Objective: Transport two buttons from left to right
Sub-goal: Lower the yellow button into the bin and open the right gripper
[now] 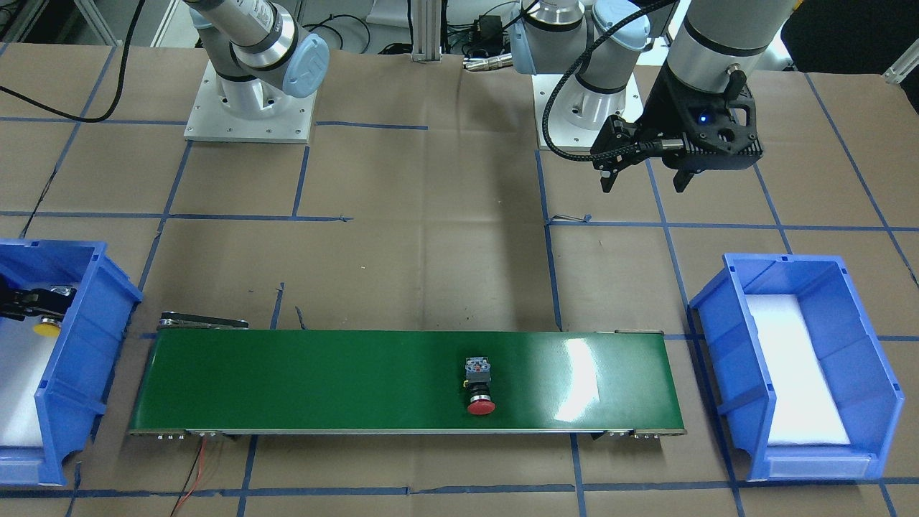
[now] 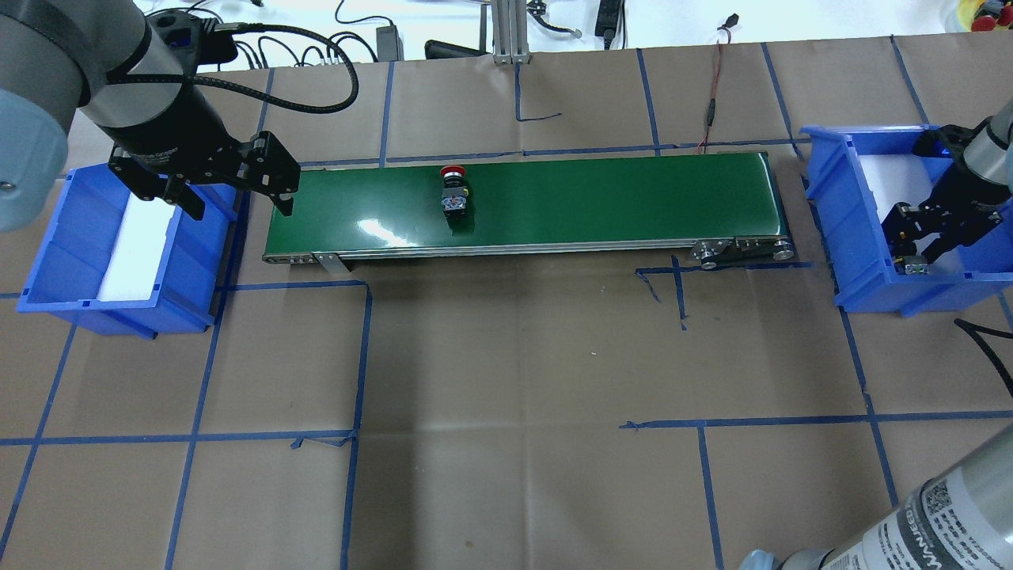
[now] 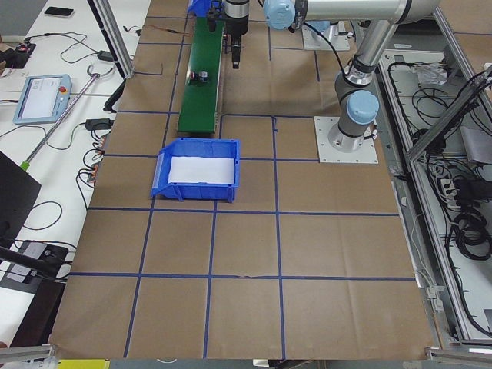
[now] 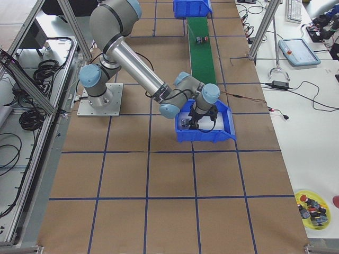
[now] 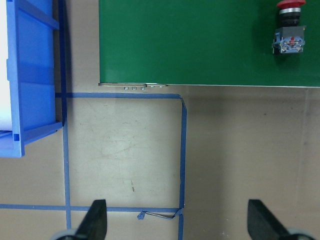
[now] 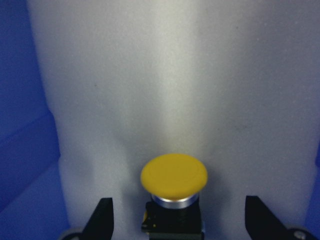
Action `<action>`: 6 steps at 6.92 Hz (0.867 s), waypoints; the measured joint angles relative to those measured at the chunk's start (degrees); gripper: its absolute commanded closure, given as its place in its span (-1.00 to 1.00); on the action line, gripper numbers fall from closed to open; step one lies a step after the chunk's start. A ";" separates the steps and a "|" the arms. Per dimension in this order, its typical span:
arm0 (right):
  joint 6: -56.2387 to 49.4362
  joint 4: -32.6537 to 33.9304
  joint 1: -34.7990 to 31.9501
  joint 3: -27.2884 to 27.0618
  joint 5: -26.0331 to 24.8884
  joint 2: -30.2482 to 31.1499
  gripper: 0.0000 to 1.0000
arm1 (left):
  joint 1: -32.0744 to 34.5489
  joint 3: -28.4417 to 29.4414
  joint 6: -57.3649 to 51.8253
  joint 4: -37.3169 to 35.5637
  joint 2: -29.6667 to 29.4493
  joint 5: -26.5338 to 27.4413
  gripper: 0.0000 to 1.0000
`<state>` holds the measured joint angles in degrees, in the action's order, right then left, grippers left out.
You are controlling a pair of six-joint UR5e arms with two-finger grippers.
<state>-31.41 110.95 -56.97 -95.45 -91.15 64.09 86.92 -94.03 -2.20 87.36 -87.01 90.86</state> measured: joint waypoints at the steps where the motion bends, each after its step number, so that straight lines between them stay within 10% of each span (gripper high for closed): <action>1: 0.19 -0.92 -0.11 0.21 -0.07 1.38 -0.95 | 0.00 -0.01 0.00 0.00 0.00 -0.04 -1.00; 6: 11.28 -15.40 -6.77 13.26 -0.76 10.93 -0.99 | 0.00 -0.07 0.00 0.00 0.01 -0.07 -1.00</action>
<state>-20.14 95.55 -63.73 -82.19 -91.91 75.02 86.92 -94.10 -2.20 87.36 -87.00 90.79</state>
